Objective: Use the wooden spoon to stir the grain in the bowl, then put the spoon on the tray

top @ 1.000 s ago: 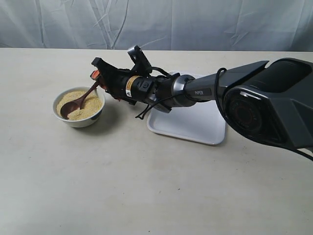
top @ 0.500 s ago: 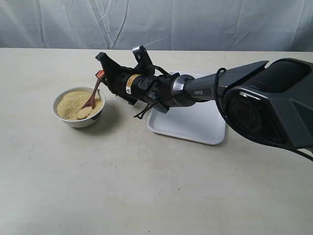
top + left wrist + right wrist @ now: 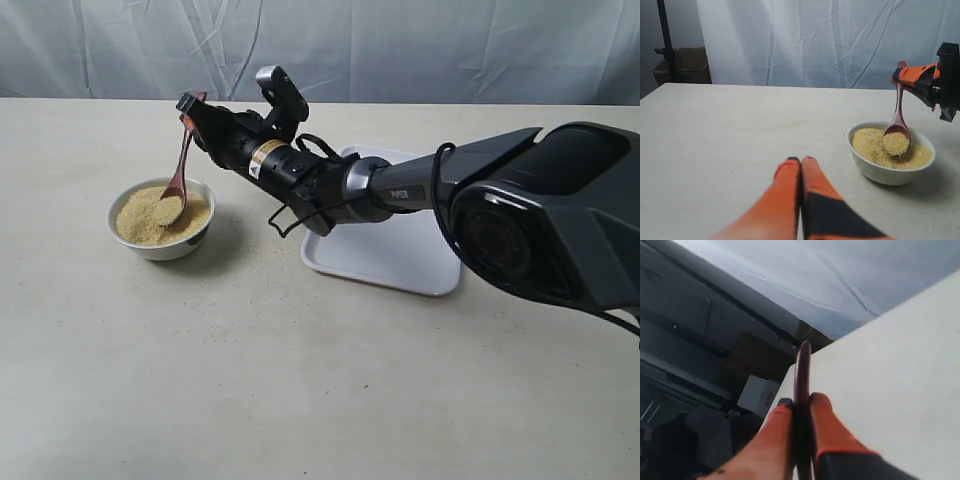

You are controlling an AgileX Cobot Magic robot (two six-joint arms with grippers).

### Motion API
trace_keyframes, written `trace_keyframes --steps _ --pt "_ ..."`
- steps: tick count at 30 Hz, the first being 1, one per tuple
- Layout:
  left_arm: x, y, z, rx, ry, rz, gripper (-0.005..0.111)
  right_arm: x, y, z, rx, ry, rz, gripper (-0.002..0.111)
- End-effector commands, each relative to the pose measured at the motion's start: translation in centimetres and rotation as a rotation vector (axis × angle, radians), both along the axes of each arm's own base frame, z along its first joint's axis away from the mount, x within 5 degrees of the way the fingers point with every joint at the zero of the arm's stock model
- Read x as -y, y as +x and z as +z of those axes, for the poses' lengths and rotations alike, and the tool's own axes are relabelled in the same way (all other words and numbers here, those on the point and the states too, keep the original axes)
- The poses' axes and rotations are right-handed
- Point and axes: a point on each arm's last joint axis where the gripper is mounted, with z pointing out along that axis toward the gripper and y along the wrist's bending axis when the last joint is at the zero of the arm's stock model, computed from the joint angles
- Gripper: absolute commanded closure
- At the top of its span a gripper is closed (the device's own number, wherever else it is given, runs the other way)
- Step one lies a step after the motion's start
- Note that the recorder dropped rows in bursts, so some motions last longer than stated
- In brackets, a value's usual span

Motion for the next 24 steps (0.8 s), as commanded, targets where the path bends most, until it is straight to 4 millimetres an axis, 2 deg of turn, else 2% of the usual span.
trace_keyframes --steps 1,6,14,16,24 --pt "0.0 0.0 0.0 0.007 0.001 -0.001 0.107 -0.8 -0.7 1.4 0.214 -0.03 0.019 0.109" --pt "0.0 0.0 0.0 0.007 0.001 -0.001 0.107 -1.0 -1.0 1.6 0.31 -0.095 0.047 0.109" --pt "0.0 0.0 0.0 0.007 0.001 -0.001 0.107 -1.4 -1.7 4.7 0.485 -0.158 0.107 0.109" --pt "0.0 0.0 0.0 0.009 0.001 -0.001 0.107 -1.4 -1.6 5.4 0.485 -0.173 0.101 0.109" --pt "0.0 0.0 0.0 0.009 0.001 -0.001 0.107 -1.5 -1.7 5.1 0.527 -0.279 0.119 0.109"
